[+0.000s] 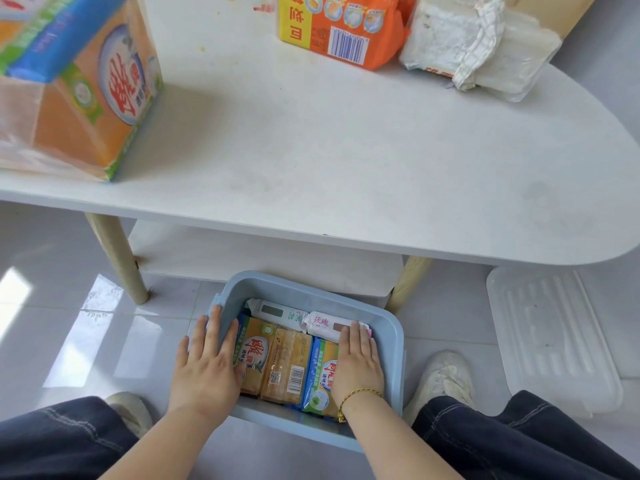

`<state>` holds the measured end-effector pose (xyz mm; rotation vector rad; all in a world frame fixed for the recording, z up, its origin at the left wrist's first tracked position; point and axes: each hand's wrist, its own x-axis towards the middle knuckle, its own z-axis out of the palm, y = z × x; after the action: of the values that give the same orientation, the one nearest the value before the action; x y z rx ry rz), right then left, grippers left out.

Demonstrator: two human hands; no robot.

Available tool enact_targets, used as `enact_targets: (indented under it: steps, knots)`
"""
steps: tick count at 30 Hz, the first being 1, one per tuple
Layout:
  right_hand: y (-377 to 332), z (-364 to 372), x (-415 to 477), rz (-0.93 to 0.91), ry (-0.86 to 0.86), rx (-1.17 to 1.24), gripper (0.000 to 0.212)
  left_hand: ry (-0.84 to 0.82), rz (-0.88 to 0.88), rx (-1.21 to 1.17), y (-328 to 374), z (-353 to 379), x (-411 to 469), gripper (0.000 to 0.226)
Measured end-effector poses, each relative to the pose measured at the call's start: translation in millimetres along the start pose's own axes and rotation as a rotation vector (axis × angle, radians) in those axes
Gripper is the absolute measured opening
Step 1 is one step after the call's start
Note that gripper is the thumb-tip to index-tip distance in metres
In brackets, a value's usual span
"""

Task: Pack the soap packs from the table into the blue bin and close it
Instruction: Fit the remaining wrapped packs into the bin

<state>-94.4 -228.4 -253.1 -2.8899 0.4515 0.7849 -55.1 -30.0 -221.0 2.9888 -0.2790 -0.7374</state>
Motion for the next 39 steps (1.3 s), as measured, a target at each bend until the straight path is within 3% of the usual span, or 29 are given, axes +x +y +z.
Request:
enact_targets:
  steps: [12, 15, 18, 26, 30, 32, 34, 39]
  knots:
    - [5, -27, 22, 0.062, -0.451, 0.072, 0.084, -0.009, 0.012, -0.009, -2, 0, 1, 0.062]
    - [3, -27, 19, 0.043, -0.322, 0.046, 0.079, -0.011, 0.021, -0.017, -2, 1, 1, 0.062]
    - [-3, -13, 3, -0.106, -0.182, 0.057, 0.08, -0.009, 0.02, -0.028, -4, 1, 2, 0.063]
    - [-10, -40, 21, -0.165, -0.353, -0.068, 0.07, -0.024, 0.01, -0.044, -3, 2, 4, 0.063]
    - [-12, -49, 9, -0.125, -0.392, 0.063, 0.075, -0.101, 0.036, -0.107, -6, -13, 0, 0.066]
    - [-18, -61, -5, -0.119, -0.38, 0.119, 0.073, -0.123, 0.025, -0.203, -5, -27, -5, 0.07]
    - [-26, -83, -19, -0.147, -0.34, 0.155, 0.058, -0.118, -0.015, -0.371, -1, -42, -12, 0.069]
    - [-51, -159, -72, -0.267, -0.309, 0.335, 0.043, 0.047, -0.005, -0.625, 5, -101, -45, 0.044]
